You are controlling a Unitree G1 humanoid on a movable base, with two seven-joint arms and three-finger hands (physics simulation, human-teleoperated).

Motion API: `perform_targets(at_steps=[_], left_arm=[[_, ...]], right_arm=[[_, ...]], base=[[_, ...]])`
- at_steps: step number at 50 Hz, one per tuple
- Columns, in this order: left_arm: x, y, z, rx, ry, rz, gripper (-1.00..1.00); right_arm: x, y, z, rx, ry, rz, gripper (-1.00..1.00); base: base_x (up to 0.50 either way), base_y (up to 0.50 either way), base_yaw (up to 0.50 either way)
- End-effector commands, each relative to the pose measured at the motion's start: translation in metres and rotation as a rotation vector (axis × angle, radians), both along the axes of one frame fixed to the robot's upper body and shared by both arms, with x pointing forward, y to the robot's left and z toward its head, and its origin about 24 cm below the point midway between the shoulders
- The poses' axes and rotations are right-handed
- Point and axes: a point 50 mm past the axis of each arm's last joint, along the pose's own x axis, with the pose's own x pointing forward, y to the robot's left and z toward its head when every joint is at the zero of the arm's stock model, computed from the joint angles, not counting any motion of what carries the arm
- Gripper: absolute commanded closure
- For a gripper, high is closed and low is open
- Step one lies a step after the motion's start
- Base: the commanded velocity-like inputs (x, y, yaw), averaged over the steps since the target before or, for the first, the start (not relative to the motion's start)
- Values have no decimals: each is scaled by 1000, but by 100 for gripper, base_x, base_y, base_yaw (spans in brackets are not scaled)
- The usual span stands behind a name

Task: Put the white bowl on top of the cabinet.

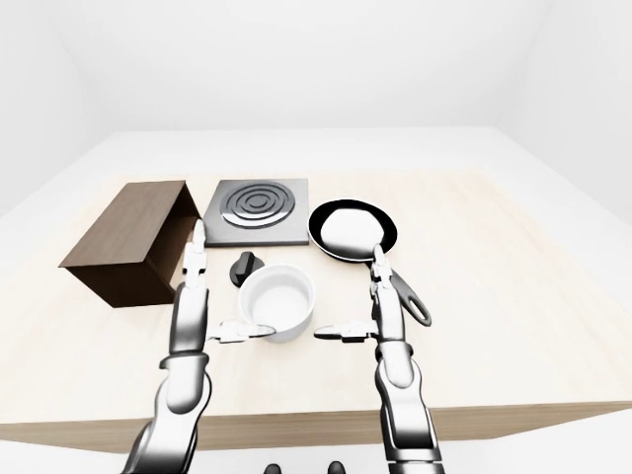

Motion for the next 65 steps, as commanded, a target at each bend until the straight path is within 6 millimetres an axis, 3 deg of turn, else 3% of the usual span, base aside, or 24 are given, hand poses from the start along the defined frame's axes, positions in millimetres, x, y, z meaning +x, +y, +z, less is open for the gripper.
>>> perform_targets(at_steps=[1, 11, 17, 30, 46, 57, 65], left_arm=[[4, -8, -4, 97, -36, 72, -100], [11, -15, -10, 191, -38, 86, -100], [13, -20, -1, 315, -153, 181, -100], [-11, -47, 0, 567, -151, 25, -100], [-20, -49, 14, 615, -187, 6, -100], [-18, -51, 7, 663, -151, -14, -100], [-14, -55, -14, 702, -79, -44, -100]], right_arm=[[1, 0, -1, -3, 2, 3, -100], [2, 0, -1, 1, 4, 4, -100], [2, -1, 0, 9, 5, 5, -100], [1, -3, 2, 14, -1, 4, -100], [1, -3, 2, 14, 1, 5, -100], [1, -1, 1, 11, 1, 9, -100], [0, -2, 2, 13, -1, 10, -100]], base=[[0, 0, 0], [0, 0, 0], [0, 0, 0], [0, 0, 0], [0, 0, 0], [0, 0, 0], [0, 0, 0]])
